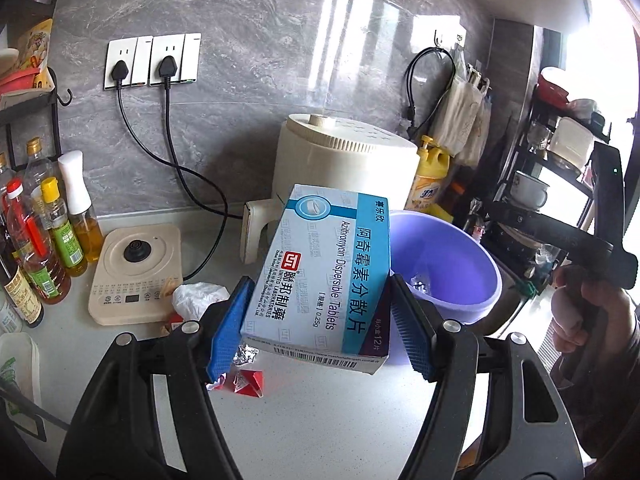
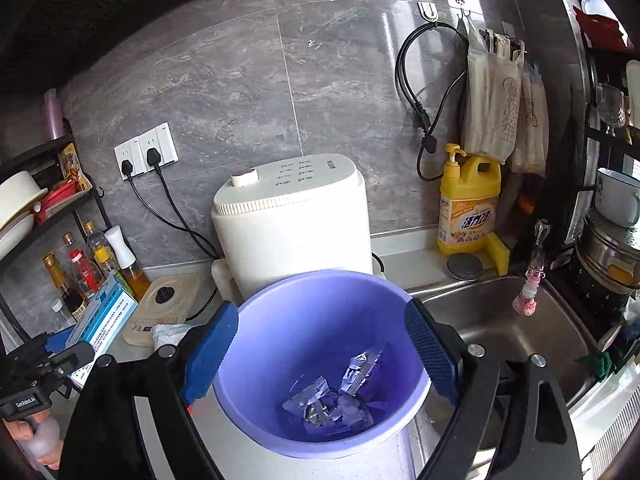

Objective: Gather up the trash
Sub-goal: 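Carry the box and blister pack over the lilac bucket and open both tools, then move both open tools back from the bucket to the trash pile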

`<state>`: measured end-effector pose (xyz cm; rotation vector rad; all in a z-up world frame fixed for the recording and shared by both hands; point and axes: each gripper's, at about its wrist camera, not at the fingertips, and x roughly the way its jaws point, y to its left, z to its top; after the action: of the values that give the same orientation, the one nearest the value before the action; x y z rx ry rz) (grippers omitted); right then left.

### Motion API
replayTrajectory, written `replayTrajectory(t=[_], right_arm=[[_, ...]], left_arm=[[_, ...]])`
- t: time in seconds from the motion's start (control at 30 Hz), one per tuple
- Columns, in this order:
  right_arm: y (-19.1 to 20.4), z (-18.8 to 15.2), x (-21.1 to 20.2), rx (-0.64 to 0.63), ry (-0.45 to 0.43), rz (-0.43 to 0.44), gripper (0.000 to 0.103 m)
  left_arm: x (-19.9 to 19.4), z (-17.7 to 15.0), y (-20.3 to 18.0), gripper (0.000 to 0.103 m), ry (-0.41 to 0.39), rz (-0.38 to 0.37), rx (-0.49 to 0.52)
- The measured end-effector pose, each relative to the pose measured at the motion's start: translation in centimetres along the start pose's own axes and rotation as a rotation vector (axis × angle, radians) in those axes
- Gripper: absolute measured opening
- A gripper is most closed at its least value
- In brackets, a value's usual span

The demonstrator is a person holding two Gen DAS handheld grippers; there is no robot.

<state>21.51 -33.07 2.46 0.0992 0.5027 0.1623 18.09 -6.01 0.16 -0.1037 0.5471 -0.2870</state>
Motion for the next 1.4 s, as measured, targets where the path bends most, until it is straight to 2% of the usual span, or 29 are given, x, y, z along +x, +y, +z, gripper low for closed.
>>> replayTrajectory(t=[0.2, 0.43, 0.5, 0.53, 0.57, 0.6, 0.63, 0.67, 0.83, 1.1, 1.4], right_arm=[[-4.8, -0.7, -2.0, 0.098, 0.000, -0.059, 0.083], [-7.9, -2.6, -3.9, 0.161, 0.004, -0.098, 0.083], [-8.4, -3.0, -4.4, 0.178, 0.003, -0.105, 0.083], [-8.6, -3.3, -4.7, 0.183, 0.001, -0.111, 0.083], [-8.8, -3.4, -4.8, 0.188, 0.000, -0.115, 0.083], [-9.0, -3.6, -4.9, 0.194, -0.001, -0.120, 0.083], [-9.1, -3.7, -5.0, 0.201, 0.000, -0.124, 0.083], [-9.2, -3.8, -5.0, 0.208, 0.002, -0.126, 0.083], [-8.6, -4.4, -4.7, 0.208, 0.019, -0.114, 0.083], [-5.3, -4.4, -3.7, 0.162, 0.042, -0.058, 0.087], [0.8, -5.0, -2.3, 0.062, 0.083, 0.053, 0.089]], left_arm=[[2.4, 1.6, -3.1, 0.068, 0.010, -0.064, 0.056], [5.5, 3.4, -7.0, 0.068, 0.030, -0.130, 0.127], [6.4, 4.0, -8.0, 0.069, 0.030, -0.129, 0.131], [6.8, 4.4, -8.5, 0.071, 0.025, -0.125, 0.131], [7.1, 4.8, -9.0, 0.084, 0.022, -0.125, 0.134], [7.2, 5.0, -9.4, 0.091, 0.011, -0.117, 0.142], [7.2, 5.2, -9.7, 0.097, -0.007, -0.096, 0.152], [7.1, 5.3, -9.9, 0.097, -0.017, -0.086, 0.160], [6.3, 5.0, -8.6, 0.097, 0.006, -0.099, 0.143], [4.2, 3.7, -3.6, 0.097, 0.022, -0.003, 0.065], [0.8, 1.0, 2.4, 0.097, 0.032, 0.115, -0.033]])
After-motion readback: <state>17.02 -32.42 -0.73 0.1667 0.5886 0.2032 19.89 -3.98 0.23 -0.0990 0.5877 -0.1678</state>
